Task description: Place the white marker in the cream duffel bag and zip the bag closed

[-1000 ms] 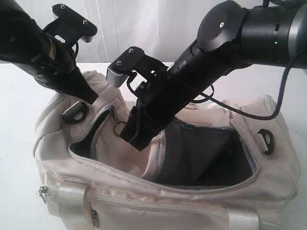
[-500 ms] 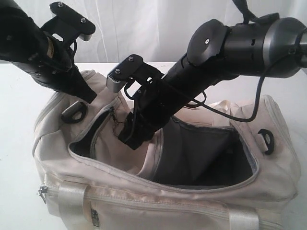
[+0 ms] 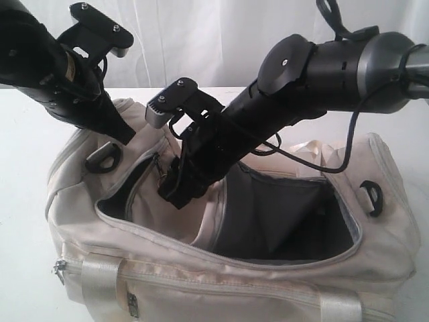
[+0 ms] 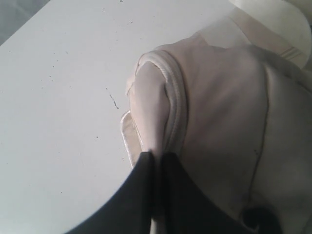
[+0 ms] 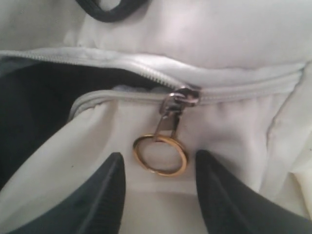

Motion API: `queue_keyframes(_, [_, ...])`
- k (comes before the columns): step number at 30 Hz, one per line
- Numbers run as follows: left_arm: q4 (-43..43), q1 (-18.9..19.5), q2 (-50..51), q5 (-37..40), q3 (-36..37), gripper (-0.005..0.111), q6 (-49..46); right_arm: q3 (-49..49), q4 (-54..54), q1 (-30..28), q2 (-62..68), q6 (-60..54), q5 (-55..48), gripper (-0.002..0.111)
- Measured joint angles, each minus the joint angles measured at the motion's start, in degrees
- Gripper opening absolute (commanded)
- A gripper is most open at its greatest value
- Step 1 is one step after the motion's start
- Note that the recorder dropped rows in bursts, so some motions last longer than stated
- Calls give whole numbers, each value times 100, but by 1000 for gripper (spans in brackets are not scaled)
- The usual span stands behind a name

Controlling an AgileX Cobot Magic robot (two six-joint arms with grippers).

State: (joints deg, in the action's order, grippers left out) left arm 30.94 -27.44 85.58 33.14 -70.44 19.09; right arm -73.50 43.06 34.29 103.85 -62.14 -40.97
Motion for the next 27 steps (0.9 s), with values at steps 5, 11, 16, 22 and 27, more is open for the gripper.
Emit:
queue_keyframes(5, [0,0,0,0,0,0,0,0,61,0,104,-94,0,43])
queue_keyframes(11, [0,0,0,0,0,0,0,0,158,0,104,-143,157,29])
queue_keyframes(16, [0,0,0,0,0,0,0,0,188,0,104,-143,260,17])
queue_keyframes(22, [7,0,0,0,0,0,0,0,188,0,104,-143,260,5])
queue_keyframes(27, [22,0,0,0,0,0,0,0,188,0,55,-88,39,1])
